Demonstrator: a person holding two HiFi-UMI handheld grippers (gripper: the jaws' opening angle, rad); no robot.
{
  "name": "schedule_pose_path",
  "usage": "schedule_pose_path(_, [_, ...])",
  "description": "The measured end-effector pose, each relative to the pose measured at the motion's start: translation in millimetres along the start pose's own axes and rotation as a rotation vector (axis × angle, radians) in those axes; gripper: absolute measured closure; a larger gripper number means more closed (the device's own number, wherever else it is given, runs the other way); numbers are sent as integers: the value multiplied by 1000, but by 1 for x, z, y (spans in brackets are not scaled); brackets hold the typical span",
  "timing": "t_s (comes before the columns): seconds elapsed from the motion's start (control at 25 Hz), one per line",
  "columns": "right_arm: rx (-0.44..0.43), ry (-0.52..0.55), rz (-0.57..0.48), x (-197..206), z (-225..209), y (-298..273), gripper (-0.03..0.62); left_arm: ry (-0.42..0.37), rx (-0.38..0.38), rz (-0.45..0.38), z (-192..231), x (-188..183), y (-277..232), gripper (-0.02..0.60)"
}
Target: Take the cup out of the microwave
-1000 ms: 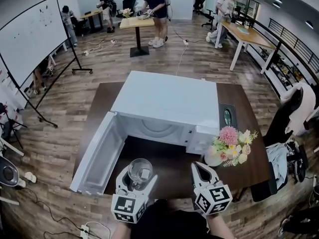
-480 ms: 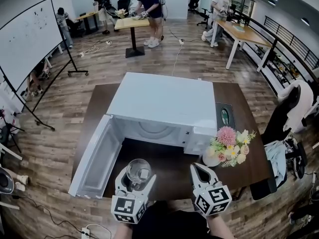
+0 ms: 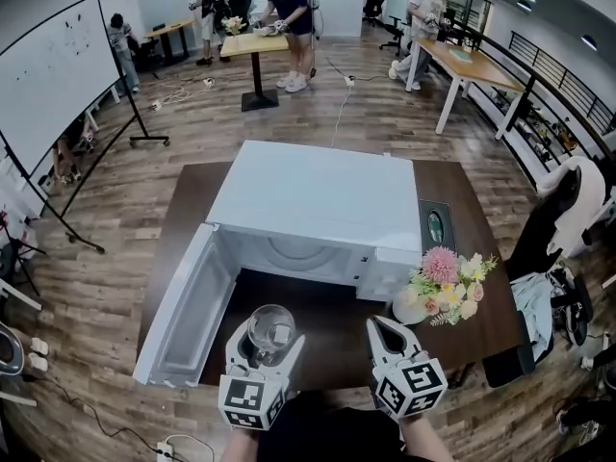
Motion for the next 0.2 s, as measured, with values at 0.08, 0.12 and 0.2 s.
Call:
schedule_pose_path(0.08, [0, -1, 0, 0, 0, -1, 602, 3, 3, 3, 1, 0, -2, 215])
schedule_pose_path(0.12, [-1, -1, 0, 0, 1, -2, 602, 4, 3, 4, 1, 0, -3, 215])
schedule_pose_path(0.2, [-5, -1, 0, -1, 3, -3, 602, 4, 3, 6, 3, 0, -4, 215])
Point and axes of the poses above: the fingertips, and each gripper's own axes: y backward along the fingers, z to its left, x out of its underside, the point moved 9 cm from there along y, backward along the fingers, and after that the axes turned 4 degrees about y, right-handed, at the moved point
